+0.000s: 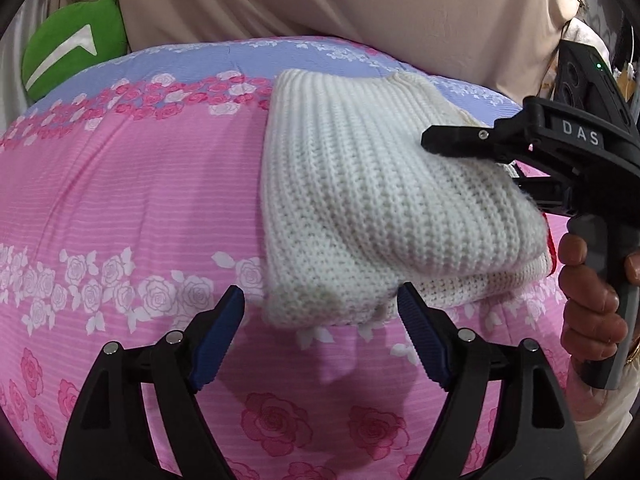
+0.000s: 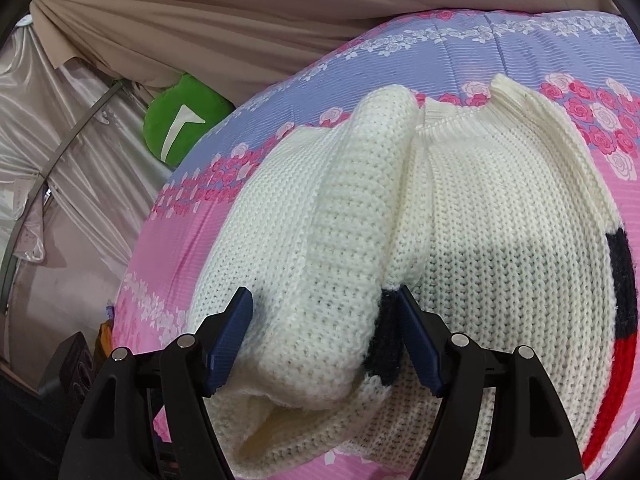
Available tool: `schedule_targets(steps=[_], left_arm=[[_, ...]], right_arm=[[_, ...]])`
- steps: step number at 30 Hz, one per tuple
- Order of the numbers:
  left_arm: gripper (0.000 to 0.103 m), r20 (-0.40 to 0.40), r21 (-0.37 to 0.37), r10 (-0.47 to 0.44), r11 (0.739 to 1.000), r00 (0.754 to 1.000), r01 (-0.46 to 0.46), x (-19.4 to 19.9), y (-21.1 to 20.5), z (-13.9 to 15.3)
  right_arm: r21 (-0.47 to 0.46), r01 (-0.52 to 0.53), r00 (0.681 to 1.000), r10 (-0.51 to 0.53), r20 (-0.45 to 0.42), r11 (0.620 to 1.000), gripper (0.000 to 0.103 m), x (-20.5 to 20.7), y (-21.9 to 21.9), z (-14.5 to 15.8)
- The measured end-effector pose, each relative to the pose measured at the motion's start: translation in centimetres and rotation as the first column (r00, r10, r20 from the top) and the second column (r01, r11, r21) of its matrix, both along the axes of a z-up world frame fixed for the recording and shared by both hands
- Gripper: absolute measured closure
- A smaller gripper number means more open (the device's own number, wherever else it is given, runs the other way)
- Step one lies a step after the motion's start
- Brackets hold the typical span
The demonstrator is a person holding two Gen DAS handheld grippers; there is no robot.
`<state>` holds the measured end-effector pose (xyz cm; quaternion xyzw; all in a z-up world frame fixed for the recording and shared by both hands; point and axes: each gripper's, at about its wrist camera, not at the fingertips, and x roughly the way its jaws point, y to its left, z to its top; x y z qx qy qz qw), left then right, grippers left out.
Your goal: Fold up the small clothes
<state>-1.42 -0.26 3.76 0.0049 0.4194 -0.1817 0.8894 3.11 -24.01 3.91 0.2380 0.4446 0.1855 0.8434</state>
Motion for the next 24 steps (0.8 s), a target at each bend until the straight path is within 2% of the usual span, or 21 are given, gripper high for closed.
schedule_targets(steps=[4,9,10,11,13,16,19,22,24], left_arm=[[0.026,0.023,0.008,0.012,1.000,1.000,-0.012,-0.1,0.1,0.4],[0.026,0.015,0.011,0.004,1.000,1.000,-0.005,0.6,0.1,0.5],[0.026,0.015,0.008,0.004,1.000,1.000,-0.004,0.6,0.1,0.6],[0.027,0.020,0.003,0.002,1.000,1.000,-0.002,0.5,0.2,0.8],[0.026,0.041,-0.009,0.007,1.000,0.999,-0.007,-0.1,0.4,1.6],[0.026,0.074,-0.028,0.026,0.999,0.997,-0.024,-0.8,1.1,3.2],[0.026,0.114,-0.044,0.051,0.998,0.992,-0.046,-0.9,1.6,4.8],[0.026,0.142,-0.054,0.067,0.997,0.988,-0.060,-0.8,1.7,6.1],[0.025,0.151,-0.064,0.068,0.996,0.986,-0.059,-0.7,1.7,6.6]], right_arm=[[-0.011,-0.015,1.000,0.015,0.000,1.000,0.036,0.5,0.5,0.0],[-0.006,-0.020,1.000,0.021,0.011,1.000,0.046,0.8,0.7,0.7],[-0.001,-0.019,1.000,0.019,0.010,1.000,0.057,0.9,0.6,0.6],[-0.002,-0.018,1.000,0.018,0.014,1.000,0.074,0.8,0.4,0.6],[0.001,-0.024,0.999,0.024,0.027,1.000,0.081,0.7,0.3,0.9],[-0.040,-0.026,0.997,0.029,0.077,0.999,0.084,0.3,0.8,2.5],[-0.048,-0.037,0.982,0.045,0.182,0.998,0.086,-0.7,0.9,6.0],[-0.030,-0.006,0.951,0.015,0.308,1.000,0.086,-3.1,-1.6,9.7],[-0.055,0.064,0.942,-0.043,0.333,0.996,0.086,-4.3,-4.5,10.0]])
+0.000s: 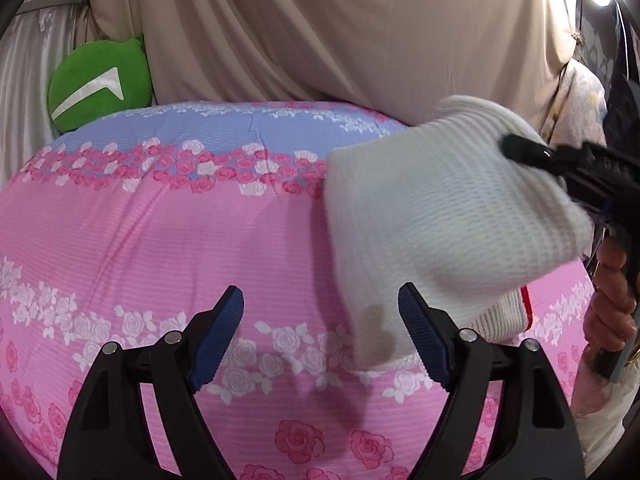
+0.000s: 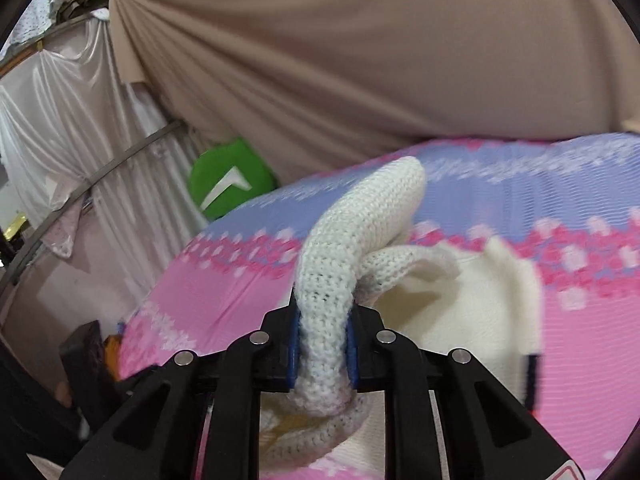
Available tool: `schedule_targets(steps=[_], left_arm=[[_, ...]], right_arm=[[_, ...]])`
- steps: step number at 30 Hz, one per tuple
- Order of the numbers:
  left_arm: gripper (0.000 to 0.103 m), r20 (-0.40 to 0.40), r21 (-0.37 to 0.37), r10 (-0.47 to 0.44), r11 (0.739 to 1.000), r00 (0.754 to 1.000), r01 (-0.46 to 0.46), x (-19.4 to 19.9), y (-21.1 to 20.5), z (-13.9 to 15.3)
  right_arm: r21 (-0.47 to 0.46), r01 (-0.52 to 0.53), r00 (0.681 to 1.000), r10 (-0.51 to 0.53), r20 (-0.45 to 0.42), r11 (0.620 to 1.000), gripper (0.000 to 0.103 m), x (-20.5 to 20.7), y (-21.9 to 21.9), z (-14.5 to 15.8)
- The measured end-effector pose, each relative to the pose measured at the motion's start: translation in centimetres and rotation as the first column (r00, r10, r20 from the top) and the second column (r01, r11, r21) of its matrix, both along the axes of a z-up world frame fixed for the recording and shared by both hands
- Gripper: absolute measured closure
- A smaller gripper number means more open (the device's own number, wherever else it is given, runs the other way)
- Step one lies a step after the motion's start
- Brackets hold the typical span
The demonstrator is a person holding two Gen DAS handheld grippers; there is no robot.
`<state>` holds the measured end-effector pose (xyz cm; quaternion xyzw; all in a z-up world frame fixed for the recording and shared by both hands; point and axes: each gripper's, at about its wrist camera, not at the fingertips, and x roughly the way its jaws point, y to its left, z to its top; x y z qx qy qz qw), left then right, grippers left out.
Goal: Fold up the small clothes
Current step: 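Fold the sweater over onto itself with the right gripper and press down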
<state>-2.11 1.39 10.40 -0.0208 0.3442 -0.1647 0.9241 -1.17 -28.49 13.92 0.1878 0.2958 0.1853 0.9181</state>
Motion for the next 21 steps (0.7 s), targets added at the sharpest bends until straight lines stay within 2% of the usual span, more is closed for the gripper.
schedule_targets(steps=[3,5,6,8,9,14,15,17,21], left_arm=[[0.025,0.008,0.008,-0.012,1.000,1.000,0.012,0.6,-0.7,0.0],[0.025,-0.001,0.012,-0.025,1.000,1.000,0.025,0.9,-1.4,-0.5],[0.025,-0.009,0.009,-0.035,0.999,0.999,0.035,1.2,-1.8,-0.7],[0.025,-0.021,0.009,-0.058,0.998,0.998,0.058,1.6,-2.9,-1.1],[0.025,-0.026,0.013,-0.068,0.998,0.997,0.068,1.7,-3.5,-1.2],[0.025,-0.042,0.030,-0.131,0.991,0.991,0.132,1.4,-5.9,-1.9],[0.025,-0.045,0.035,-0.145,0.989,0.988,0.147,1.2,-6.3,-2.1],[0.025,-0.061,0.041,-0.171,0.984,0.983,0.173,0.9,-7.0,-2.5],[0.025,-0.071,0.040,-0.200,0.978,0.977,0.203,0.8,-8.3,-2.7]], right_arm=[[-0.009,0.116,0.983,-0.116,-0.144,0.993,0.086,0.9,-4.8,-4.4],[-0.034,0.190,0.938,-0.191,-0.289,0.981,0.085,2.1,-7.3,-9.3],[-0.028,0.202,0.926,-0.200,-0.321,0.979,0.085,2.3,-8.0,-11.1],[0.092,0.198,0.939,-0.162,-0.303,0.976,0.084,1.6,-9.1,-11.7],[0.113,0.196,0.944,-0.157,-0.291,0.974,0.082,1.2,-9.2,-11.2],[0.084,0.191,0.964,-0.170,-0.205,0.978,0.071,-2.0,-8.3,-9.0],[0.085,0.189,0.966,-0.170,-0.197,0.978,0.069,-2.7,-8.1,-9.0],[0.094,0.182,0.969,-0.162,-0.189,0.979,0.059,-4.5,-7.9,-9.1],[0.128,0.140,0.975,-0.114,-0.192,0.982,0.052,-6.6,-7.0,-9.9]])
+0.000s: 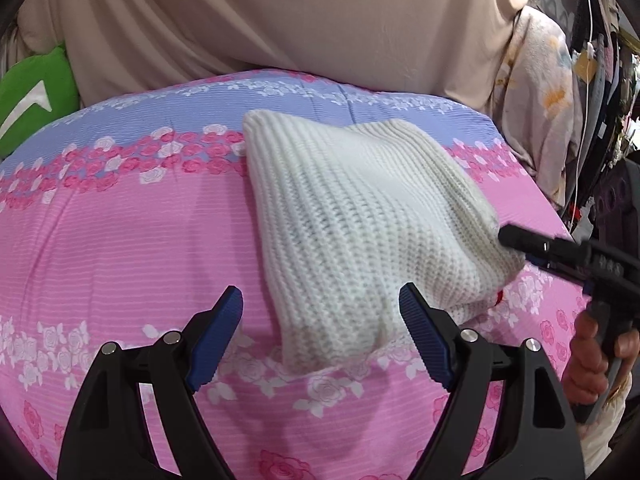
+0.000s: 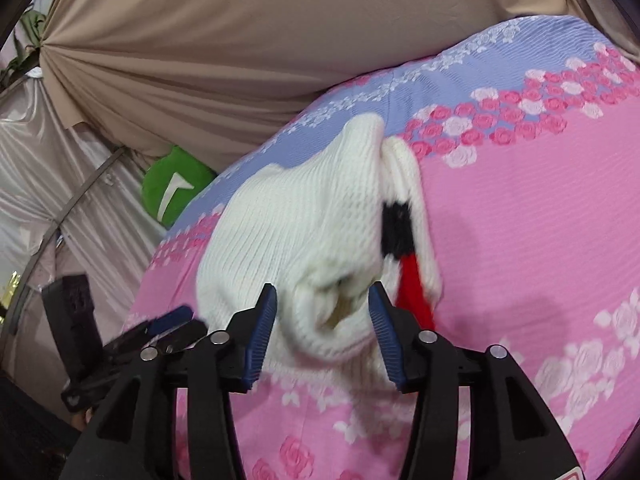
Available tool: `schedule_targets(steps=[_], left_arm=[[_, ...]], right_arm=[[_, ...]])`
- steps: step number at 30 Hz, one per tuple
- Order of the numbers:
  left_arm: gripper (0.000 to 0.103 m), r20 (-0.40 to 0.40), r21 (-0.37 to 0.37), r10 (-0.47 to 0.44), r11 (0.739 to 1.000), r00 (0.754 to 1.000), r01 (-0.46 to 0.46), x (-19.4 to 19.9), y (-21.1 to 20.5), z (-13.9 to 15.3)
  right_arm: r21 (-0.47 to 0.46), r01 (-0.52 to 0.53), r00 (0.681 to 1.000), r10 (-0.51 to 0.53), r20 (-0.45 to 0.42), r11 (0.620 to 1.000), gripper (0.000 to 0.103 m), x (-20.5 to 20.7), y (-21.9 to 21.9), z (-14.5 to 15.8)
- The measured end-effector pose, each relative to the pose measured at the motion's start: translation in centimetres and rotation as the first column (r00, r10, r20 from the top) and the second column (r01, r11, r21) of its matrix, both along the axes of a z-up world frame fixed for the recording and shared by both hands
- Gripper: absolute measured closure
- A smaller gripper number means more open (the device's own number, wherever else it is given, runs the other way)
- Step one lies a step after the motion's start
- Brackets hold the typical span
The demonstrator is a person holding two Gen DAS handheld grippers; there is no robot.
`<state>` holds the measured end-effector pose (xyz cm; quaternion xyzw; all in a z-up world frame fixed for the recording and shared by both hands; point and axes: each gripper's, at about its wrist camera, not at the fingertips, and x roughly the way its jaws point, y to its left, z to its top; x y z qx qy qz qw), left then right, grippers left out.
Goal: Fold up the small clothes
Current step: 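Fold the sweater over onto itself with the right gripper and press down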
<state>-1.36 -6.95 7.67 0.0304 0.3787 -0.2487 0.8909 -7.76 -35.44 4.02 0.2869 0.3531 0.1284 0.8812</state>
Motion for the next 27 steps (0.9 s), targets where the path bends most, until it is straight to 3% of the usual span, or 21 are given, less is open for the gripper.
schedule_targets(steps=[4,5,6,7,10,12,13,15,16,17,21,27], left_arm=[[0.024,0.017,-0.023,0.001,1.000,1.000,0.000,0.5,-0.7,0.9],[0.023,0.022,-0.027,0.003,1.000,1.000,-0.002,0.6,-0.9,1.1],[0.022,0.027,-0.017,0.008,1.000,1.000,-0.007,0.9,-1.1,1.1],[0.023,0.022,0.006,0.019,1.000,1.000,-0.020,1.2,-1.3,0.8],[0.035,-0.020,0.075,0.044,0.996,0.999,-0.043,2.0,-1.1,-0.7],[0.036,-0.064,0.093,0.029,0.995,0.998,-0.023,2.1,-0.6,-1.9],[0.036,-0.085,0.110,0.019,0.994,0.996,-0.009,2.1,-0.5,-2.7],[0.037,-0.104,0.146,0.016,0.989,0.994,-0.001,2.0,-0.6,-4.0],[0.037,-0.113,0.148,0.014,0.989,0.994,0.003,1.9,-0.6,-4.7],[0.036,-0.109,0.141,0.018,0.990,0.994,-0.003,1.8,-0.5,-4.8],[0.037,-0.093,0.116,0.025,0.993,0.995,-0.014,1.1,-0.2,-3.4],[0.037,0.009,0.102,0.043,0.994,0.999,-0.043,-0.3,0.1,0.0]], right_arm=[[-0.062,-0.010,1.000,0.010,-0.008,0.998,0.051,0.3,1.2,-0.4],[-0.058,-0.011,1.000,0.011,-0.002,0.998,0.055,0.5,1.3,-0.4],[-0.065,-0.007,1.000,0.007,0.003,0.998,0.065,0.5,1.2,-0.4],[-0.080,0.005,1.000,-0.005,0.002,0.997,0.092,0.7,1.2,-0.3],[0.010,-0.022,0.994,0.020,0.111,1.000,0.093,-1.7,0.1,1.2],[-0.004,-0.013,0.988,0.013,0.151,1.000,0.094,-3.5,-0.1,1.8],[-0.032,-0.003,0.992,0.007,0.130,0.999,0.094,-3.8,-0.1,1.3],[-0.144,0.042,0.998,-0.047,-0.030,0.989,0.094,-2.6,-0.2,-2.3],[-0.165,0.046,0.993,-0.063,-0.096,0.985,0.096,-1.9,-0.1,-4.1],[-0.110,0.037,0.996,-0.046,-0.083,0.993,0.096,-1.9,-0.4,-5.2],[-0.079,0.039,0.998,-0.041,-0.036,0.996,0.086,-2.8,-0.9,-3.0],[-0.119,0.069,0.996,-0.062,0.058,0.991,0.074,-4.1,-1.2,1.2]])
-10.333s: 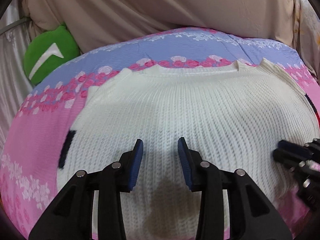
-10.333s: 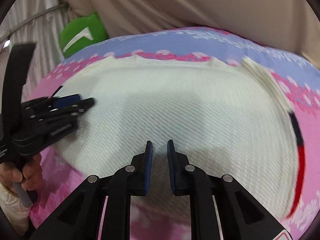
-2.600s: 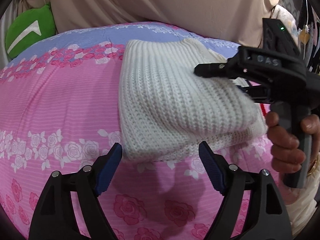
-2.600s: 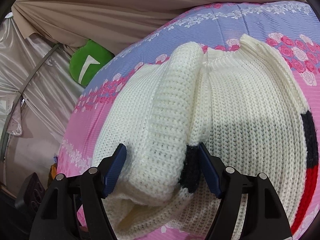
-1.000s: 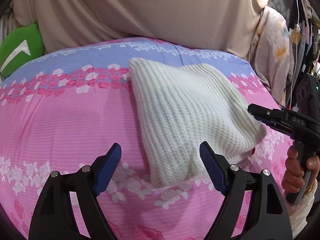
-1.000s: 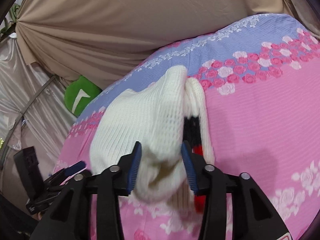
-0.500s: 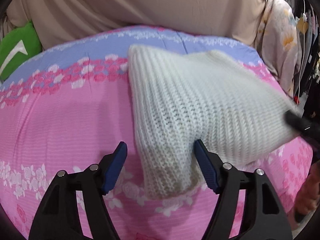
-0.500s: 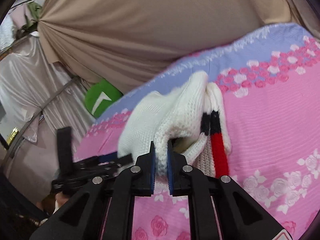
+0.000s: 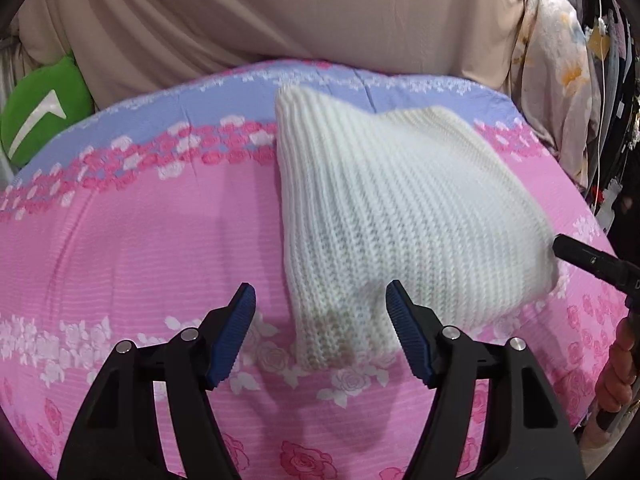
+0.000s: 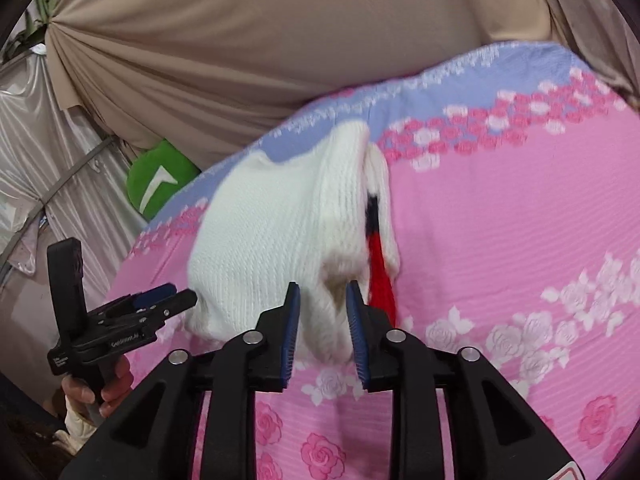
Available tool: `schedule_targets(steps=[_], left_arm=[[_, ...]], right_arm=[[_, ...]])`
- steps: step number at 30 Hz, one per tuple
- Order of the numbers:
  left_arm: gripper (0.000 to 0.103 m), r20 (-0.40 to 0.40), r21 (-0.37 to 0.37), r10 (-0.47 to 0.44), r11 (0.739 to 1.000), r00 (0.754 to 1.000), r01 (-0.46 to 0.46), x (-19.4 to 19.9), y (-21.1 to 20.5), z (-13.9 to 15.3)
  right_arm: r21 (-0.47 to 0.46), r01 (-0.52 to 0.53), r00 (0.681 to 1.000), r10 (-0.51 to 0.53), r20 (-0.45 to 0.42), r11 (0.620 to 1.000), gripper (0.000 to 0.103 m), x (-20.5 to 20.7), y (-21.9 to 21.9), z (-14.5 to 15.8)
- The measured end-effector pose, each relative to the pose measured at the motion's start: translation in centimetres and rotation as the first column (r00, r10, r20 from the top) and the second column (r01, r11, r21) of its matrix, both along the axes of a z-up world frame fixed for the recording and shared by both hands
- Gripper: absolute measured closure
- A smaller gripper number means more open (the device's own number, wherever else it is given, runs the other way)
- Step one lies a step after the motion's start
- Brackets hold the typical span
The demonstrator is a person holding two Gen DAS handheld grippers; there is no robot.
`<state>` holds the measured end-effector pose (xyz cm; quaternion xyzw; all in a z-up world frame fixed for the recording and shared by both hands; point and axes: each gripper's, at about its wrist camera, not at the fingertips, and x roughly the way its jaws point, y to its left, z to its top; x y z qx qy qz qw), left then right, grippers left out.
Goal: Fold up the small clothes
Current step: 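Fold the sweater over onto itself with the right gripper and press down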
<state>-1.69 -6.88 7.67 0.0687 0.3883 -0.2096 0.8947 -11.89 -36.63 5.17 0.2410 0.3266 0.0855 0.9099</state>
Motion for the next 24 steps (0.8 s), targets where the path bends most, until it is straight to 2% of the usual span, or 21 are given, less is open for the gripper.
schedule_targets(steps=[2,3,8,16,19,24], left_arm=[[0.037,0.025,-0.009,-0.002,1.000,1.000,0.002,0.1,-0.2,1.0],[0.036,0.036,-0.008,0.001,1.000,0.999,-0.001,0.2,-0.4,1.3],[0.036,0.068,-0.003,0.018,1.000,0.998,-0.018,1.3,-1.8,2.3],[0.036,0.073,0.034,0.030,0.999,0.997,-0.032,2.7,-3.8,1.5],[0.036,0.064,0.035,0.039,0.999,0.997,-0.042,3.2,-3.9,1.1],[0.032,0.060,0.048,0.058,0.997,0.997,-0.061,4.0,-4.0,0.2]], right_arm=[[-0.034,0.014,1.000,-0.013,0.028,0.999,0.059,0.5,0.0,1.4],[-0.055,0.024,0.999,-0.022,0.036,0.998,0.057,1.0,-0.1,2.0],[-0.106,0.030,0.999,-0.027,0.034,0.994,0.053,4.6,0.0,3.2],[-0.076,-0.006,0.995,-0.002,-0.104,0.997,0.052,10.5,0.0,-0.6],[-0.071,-0.019,0.991,0.009,-0.134,0.997,0.052,11.5,0.4,-1.7],[-0.098,-0.030,0.991,0.017,-0.135,0.995,0.052,11.8,0.9,-1.8]])
